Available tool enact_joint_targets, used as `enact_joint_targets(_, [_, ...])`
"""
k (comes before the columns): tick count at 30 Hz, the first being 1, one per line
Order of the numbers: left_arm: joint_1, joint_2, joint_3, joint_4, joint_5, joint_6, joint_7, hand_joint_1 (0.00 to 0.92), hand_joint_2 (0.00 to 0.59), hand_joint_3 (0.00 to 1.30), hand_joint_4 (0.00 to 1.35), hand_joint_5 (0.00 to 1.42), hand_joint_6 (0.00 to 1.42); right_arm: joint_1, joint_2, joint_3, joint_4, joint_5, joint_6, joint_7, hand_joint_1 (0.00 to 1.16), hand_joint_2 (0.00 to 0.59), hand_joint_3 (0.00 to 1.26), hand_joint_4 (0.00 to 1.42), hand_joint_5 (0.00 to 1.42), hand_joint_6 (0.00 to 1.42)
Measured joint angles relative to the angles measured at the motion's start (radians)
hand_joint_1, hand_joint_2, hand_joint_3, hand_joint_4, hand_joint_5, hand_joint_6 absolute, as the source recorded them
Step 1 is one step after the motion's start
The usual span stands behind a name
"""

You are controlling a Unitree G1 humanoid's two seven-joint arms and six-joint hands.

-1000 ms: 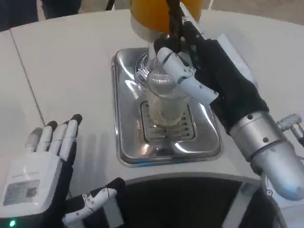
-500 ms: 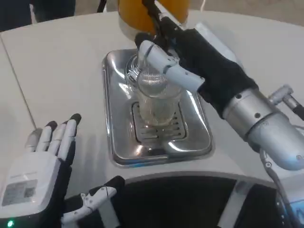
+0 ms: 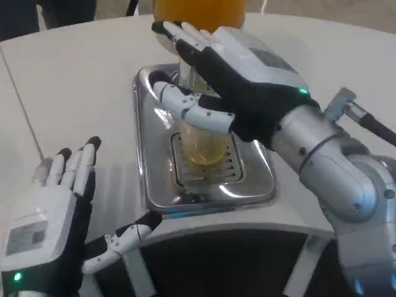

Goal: Grasp the cup under the faucet to collect the drink, then remove the cup.

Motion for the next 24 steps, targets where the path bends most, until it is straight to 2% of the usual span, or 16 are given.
enact_joint_targets(5, [-0.050, -0.023, -0.017, 0.036, 0.000, 0.022, 0.007, 0.037, 0.105, 0.00, 0.00, 0.00, 0.00, -0.026, 0.005, 0.027, 0.010, -0.093, 0.001, 0.066, 0.09, 0.542, 0.07, 0.00, 0.00, 0.05])
enact_joint_targets(8, [-0.077, -0.034, -0.024, 0.048, 0.000, 0.031, 0.010, 0.058, 0.107, 0.00, 0.00, 0.00, 0.00, -0.025, 0.016, 0.025, 0.010, -0.116, 0.001, 0.080, 0.09, 0.544, 0.08, 0.00, 0.00, 0.05])
enact_joint_targets(15, [-0.149, -0.063, -0.062, 0.088, -0.004, 0.040, 0.016, 0.193, 0.100, 0.00, 0.00, 0.00, 0.00, -0.019, 0.040, 0.013, 0.011, -0.146, -0.005, 0.107, 0.11, 0.556, 0.08, 0.00, 0.00, 0.05])
enact_joint_targets(24, [-0.217, -0.083, -0.102, 0.130, -0.004, 0.041, 0.017, 0.212, 0.093, 0.00, 0.00, 0.00, 0.00, -0.017, 0.050, -0.009, 0.031, -0.154, -0.044, 0.120, 0.12, 0.560, 0.08, 0.00, 0.00, 0.05])
